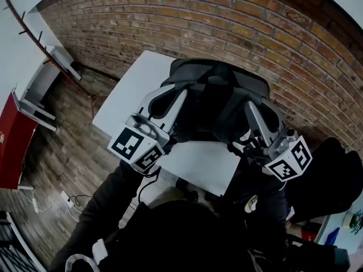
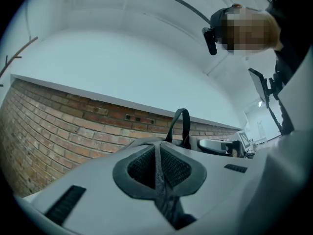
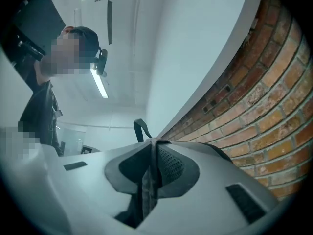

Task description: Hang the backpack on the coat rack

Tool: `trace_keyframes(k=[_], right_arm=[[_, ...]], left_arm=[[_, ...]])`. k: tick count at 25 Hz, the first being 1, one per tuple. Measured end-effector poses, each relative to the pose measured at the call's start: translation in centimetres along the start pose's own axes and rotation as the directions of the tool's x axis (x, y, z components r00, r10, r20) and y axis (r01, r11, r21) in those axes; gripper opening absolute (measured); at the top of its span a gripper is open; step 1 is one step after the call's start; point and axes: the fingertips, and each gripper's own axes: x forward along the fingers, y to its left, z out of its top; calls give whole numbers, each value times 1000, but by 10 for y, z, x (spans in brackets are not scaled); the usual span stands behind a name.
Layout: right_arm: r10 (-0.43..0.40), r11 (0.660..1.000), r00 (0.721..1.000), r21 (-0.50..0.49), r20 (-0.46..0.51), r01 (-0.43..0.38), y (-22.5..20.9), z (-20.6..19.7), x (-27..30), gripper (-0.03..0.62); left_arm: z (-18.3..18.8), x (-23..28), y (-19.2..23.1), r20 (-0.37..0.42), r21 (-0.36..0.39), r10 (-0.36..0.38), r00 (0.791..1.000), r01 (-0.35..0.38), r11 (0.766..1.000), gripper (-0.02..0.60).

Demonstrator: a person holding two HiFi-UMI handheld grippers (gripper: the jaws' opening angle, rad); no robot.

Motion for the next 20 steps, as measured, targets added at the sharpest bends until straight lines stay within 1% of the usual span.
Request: trace_keyframes(k=[4, 7, 10, 15, 20], right_arm=[[86, 996, 996, 28, -4, -86, 29, -13, 28, 40], [143, 988, 990, 56, -14, -142, 55, -26, 45, 40], [192, 980, 981, 65, -20, -191, 79, -34, 67, 40], [294, 953, 955, 84, -29, -291, 130, -58, 117, 40], [367, 925, 930, 109, -20, -363, 189, -82, 173, 40]], left_arm=[[11, -43, 16, 2, 17, 86, 996, -86, 996, 38], [18, -79, 25, 2, 22, 160, 987, -160, 987, 38], [30, -110, 38, 10, 28, 211, 977, -212, 977, 38], [48, -180, 69, 36, 48, 310, 950, -312, 949, 38], [70, -254, 107, 61, 45, 387, 920, -389, 920, 38]])
